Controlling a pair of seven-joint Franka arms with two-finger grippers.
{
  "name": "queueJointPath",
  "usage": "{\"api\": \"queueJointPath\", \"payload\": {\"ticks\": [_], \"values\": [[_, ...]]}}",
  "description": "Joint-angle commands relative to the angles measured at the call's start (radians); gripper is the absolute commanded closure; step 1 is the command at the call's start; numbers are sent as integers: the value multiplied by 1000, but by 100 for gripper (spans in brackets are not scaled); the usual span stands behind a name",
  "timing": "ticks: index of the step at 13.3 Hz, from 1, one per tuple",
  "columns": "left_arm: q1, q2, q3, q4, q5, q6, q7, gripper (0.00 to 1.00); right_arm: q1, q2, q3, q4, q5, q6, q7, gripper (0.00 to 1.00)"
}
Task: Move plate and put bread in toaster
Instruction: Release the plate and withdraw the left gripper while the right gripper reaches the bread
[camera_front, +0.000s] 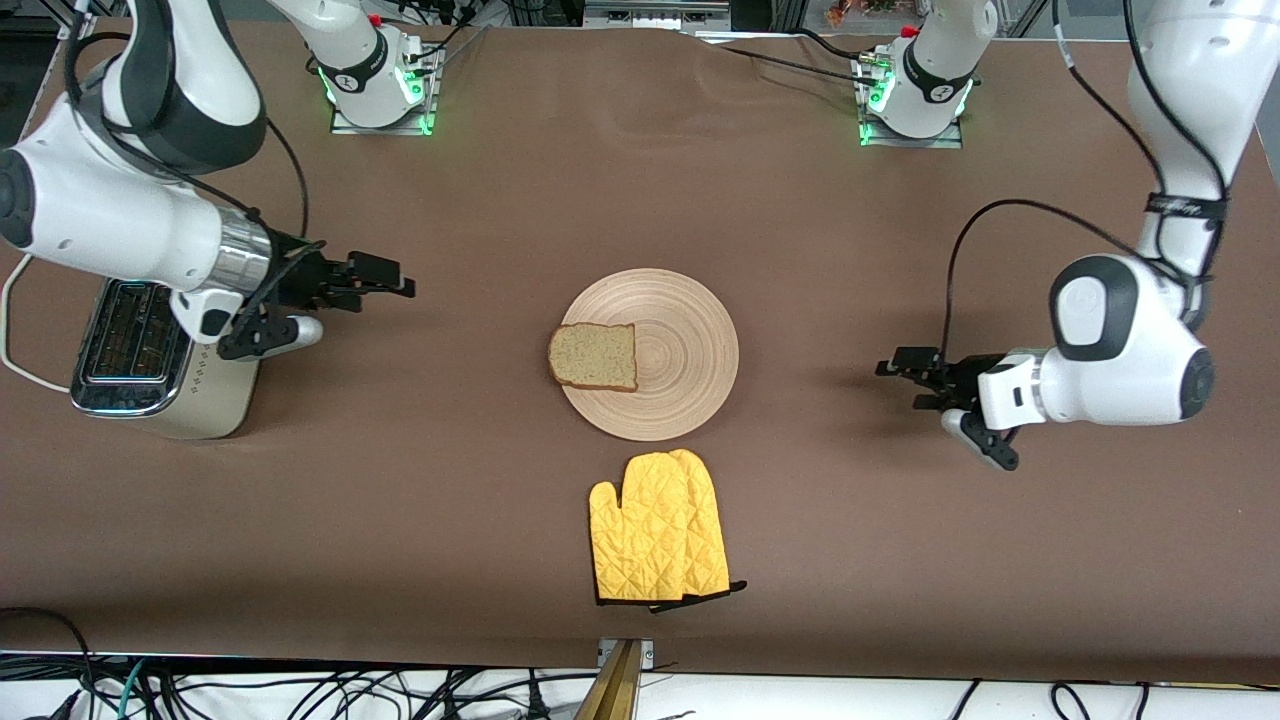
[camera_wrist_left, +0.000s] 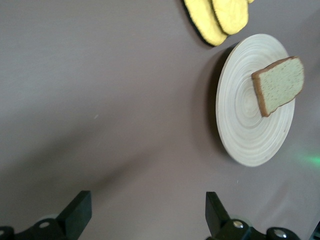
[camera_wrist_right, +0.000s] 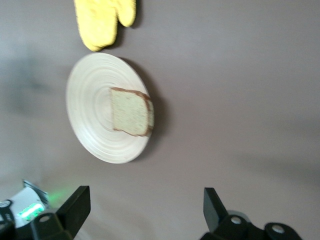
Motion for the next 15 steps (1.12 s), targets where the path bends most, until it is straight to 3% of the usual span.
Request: {"api": "queueJointPath", "payload": {"ticks": [1, 3, 5, 6, 8, 9, 13, 15], "values": [[-8, -77, 4, 98, 148, -153, -170, 0, -2, 50, 43, -30, 53, 135, -44, 0], [-22, -130, -7, 163, 296, -244, -280, 0, -2, 153, 63, -30, 53, 234, -95, 0], [-77, -225, 21, 149, 372, -252, -342, 0, -2, 260, 70, -24, 76, 345, -181, 0], [-111, -270, 92, 132, 360, -249, -344, 0, 0, 302, 85, -18, 134, 380, -224, 0], [-275, -328, 305, 100, 354, -243, -358, 0, 18, 357, 89, -3, 223, 431, -278, 0], [-284, -346, 329, 94, 354, -241, -370, 0, 43, 360, 89, -1, 237, 445, -270, 0], [-231, -527, 325, -131, 281, -96, -417, 0, 90, 398, 89, -3, 365, 480, -279, 0], [-226, -538, 323, -138, 283, -95, -411, 0, 119, 434, 89, -4, 369, 523, -287, 0]]}}
